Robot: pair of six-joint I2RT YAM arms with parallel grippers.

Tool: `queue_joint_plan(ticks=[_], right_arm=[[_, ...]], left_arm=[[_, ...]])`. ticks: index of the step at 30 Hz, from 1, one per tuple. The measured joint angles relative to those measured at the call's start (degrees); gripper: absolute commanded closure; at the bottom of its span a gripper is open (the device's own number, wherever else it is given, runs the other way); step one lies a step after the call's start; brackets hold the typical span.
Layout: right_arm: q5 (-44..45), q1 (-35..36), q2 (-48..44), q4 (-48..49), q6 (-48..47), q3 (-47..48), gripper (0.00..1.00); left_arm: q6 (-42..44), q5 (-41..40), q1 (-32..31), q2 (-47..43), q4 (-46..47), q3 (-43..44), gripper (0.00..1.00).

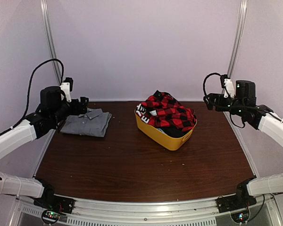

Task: Fold and stack the long sleeve shirts
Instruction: Pick up the crumpled shirt from the bin.

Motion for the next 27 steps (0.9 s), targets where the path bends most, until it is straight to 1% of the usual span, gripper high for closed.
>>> queue_joint_plan(ticks=[5,9,16,18,20,22,23,24,27], right_arm=[[-0.5,3.9,3.4,-2.3,-0.4,2.0,0.00],[-0.4,7.9,8.0,-4.2,-1.0,4.3,0.00],[1.7,14.4,21.0,-7.5,-3.0,11.3,0.00],[2.4,15.0,24.4,-8.7,-3.5,13.6,0.04],[3.2,15.0,28.2,-9.7,-4.2,16.5,0.11],[3.8,15.0,31.4,-10.1,-5.3,18.9,0.23],[3.9,15.0,32.9,-10.4,-5.7,20.2,0.31],[4.1,15.0,34.5,-10.8,-6.0,21.5,0.42],[4.8,15.2,39.2,-12.2,-7.3,25.8,0.68]], left_arm=[[-0.4,0.2,0.0,0.7,-0.8,0.2,0.02],[-0.6,0.9,0.0,0.7,-1.7,0.2,0.02],[-0.7,2.3,0.0,0.7,-1.9,0.2,0.02],[-0.7,2.5,0.0,0.7,-1.9,0.2,0.03],[-0.7,2.9,0.0,0.6,-2.0,0.2,0.02],[-0.7,3.1,0.0,0.5,-2.1,0.2,0.02],[-0.7,3.1,0.0,0.4,-2.1,0.2,0.02],[-0.7,3.1,0.0,0.3,-2.1,0.2,0.02],[-0.7,3.3,0.0,0.1,-2.1,0.2,0.02]])
